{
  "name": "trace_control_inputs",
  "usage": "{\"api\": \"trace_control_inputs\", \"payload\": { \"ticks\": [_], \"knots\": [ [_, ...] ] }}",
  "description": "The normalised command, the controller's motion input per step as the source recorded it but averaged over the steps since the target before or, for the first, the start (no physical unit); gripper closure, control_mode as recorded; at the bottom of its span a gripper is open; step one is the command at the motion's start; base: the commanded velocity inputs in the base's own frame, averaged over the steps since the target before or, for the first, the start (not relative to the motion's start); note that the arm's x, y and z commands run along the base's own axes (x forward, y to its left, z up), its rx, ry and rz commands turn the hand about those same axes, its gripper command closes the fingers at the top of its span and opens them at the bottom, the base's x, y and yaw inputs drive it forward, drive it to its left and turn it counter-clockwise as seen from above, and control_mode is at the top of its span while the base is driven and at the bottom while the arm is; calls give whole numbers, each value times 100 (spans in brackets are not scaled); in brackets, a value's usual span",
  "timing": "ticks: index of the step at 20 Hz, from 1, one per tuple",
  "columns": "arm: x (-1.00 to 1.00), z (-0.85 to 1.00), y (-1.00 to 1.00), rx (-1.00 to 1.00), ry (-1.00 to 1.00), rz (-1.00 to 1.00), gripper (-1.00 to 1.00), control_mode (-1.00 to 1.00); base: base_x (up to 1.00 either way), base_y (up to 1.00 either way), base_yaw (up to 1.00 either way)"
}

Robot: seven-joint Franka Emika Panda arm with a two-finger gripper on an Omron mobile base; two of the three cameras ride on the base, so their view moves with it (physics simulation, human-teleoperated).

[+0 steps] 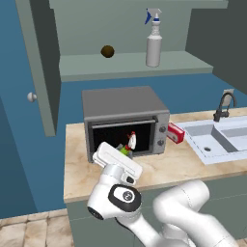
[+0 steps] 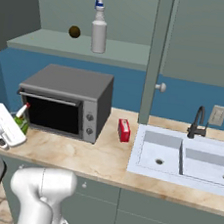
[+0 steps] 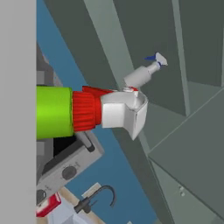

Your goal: Pick the spray and spray from the cabinet and place them on the counter.

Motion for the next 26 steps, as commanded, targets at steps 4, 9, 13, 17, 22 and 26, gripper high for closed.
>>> {"api": "trace_control_inputs", "payload": {
  "ticks": [4, 9, 13, 17, 22, 26],
  "knots": [
    [1, -10, 0, -3, 0, -5, 100, -100, 0, 0, 0],
    [1, -3, 1, -8, 0, -8, 100, -100, 0, 0, 0],
    [3, -8, 3, -10, 0, -9, 100, -100, 0, 0, 0],
    [6, -14, 6, -9, 0, -8, 100, -100, 0, 0, 0],
    [14, -12, 9, -9, 0, -7, 100, -100, 0, 0, 0],
    [15, -20, 13, -3, 0, -4, 100, -100, 0, 0, 0]
  ]
}}
